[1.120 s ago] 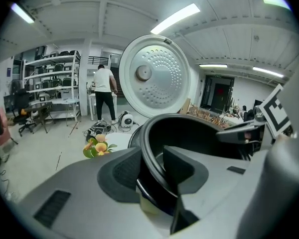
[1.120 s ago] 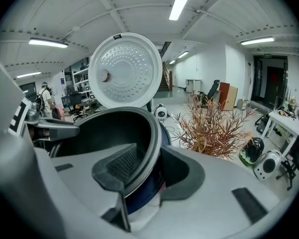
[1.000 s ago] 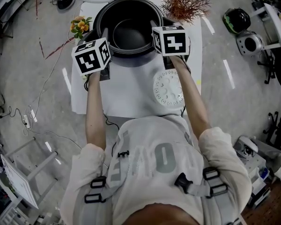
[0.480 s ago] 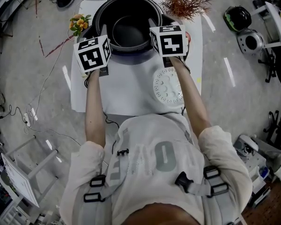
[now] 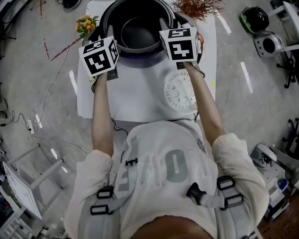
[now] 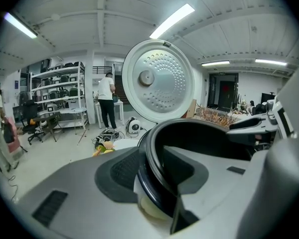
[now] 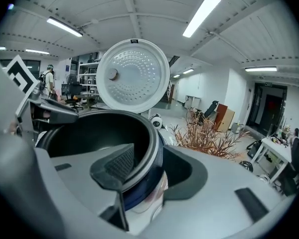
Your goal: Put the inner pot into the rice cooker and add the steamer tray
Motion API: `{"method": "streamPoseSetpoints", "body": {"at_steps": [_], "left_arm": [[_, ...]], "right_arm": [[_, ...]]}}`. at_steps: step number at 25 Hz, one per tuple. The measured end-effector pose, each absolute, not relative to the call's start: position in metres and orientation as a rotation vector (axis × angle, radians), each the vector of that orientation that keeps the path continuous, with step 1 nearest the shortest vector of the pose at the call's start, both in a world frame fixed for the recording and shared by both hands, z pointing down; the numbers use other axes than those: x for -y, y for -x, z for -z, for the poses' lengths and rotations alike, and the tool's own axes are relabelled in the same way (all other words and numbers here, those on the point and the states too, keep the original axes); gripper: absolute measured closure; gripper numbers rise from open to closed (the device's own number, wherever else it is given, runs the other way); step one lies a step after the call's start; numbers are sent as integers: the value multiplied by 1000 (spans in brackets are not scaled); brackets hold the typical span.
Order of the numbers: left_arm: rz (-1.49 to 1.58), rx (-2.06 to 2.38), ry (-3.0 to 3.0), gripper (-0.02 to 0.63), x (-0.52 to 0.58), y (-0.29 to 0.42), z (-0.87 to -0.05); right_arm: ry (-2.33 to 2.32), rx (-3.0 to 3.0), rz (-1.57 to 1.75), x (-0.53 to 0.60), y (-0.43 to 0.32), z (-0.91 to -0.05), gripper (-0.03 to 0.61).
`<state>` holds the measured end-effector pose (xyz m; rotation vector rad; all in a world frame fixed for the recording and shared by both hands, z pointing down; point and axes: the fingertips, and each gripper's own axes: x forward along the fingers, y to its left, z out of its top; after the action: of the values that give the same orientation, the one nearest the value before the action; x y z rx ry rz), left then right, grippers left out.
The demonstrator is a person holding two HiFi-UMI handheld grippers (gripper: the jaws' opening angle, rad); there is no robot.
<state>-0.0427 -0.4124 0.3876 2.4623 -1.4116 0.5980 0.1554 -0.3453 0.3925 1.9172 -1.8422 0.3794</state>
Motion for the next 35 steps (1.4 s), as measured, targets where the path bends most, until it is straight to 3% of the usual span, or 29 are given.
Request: {"method": "streamPoseSetpoints", "body": {"at_steps": [21, 35], "left_arm": [[-202, 1259, -2694, 459, 315, 30, -305], [-403, 952, -2626, 459, 195, -20, -432]], "right_arm": [[-1969, 1908, -222, 254, -152, -332, 400], [-1902, 1754, -361, 138, -179, -421, 391]]}}
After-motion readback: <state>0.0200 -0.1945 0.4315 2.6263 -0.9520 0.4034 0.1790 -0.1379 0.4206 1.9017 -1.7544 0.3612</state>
